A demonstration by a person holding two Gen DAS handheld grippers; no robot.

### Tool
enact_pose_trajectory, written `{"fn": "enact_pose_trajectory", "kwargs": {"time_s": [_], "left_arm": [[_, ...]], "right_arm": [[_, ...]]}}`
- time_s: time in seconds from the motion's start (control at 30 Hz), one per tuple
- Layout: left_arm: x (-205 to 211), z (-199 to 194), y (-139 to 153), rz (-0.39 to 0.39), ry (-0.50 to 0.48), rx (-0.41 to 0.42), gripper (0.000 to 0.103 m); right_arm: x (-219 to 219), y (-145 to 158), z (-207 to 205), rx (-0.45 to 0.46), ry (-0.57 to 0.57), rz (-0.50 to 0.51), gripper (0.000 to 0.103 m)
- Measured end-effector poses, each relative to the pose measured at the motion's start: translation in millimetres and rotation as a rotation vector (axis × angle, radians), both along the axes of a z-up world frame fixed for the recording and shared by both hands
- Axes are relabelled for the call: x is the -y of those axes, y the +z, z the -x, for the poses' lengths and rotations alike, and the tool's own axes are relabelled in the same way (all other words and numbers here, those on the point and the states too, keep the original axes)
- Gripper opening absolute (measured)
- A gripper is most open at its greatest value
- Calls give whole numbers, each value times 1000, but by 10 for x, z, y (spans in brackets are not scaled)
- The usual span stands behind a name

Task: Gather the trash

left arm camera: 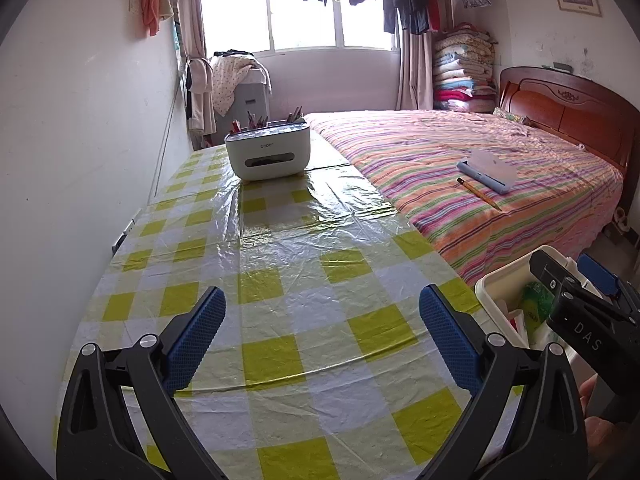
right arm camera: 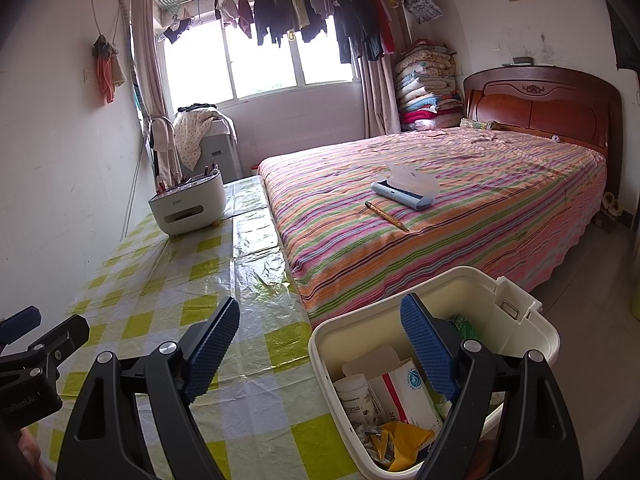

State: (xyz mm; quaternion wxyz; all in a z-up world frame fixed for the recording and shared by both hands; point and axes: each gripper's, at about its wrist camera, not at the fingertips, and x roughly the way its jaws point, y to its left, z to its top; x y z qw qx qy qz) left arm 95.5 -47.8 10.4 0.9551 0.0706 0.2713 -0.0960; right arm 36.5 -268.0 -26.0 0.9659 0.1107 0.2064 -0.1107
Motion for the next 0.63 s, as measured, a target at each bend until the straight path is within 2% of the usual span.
{"fn": "enact_pose_trajectory", "kwargs": {"time_s": [0.17,0.63], "left_arm": [[33,25,6,-20,10,25,96],[12,3,-3,-34,14,11,96]], "right_arm": [[3,-1,0,0,1,-2,81],[-51,12,-2,1,8,-8,81]]}}
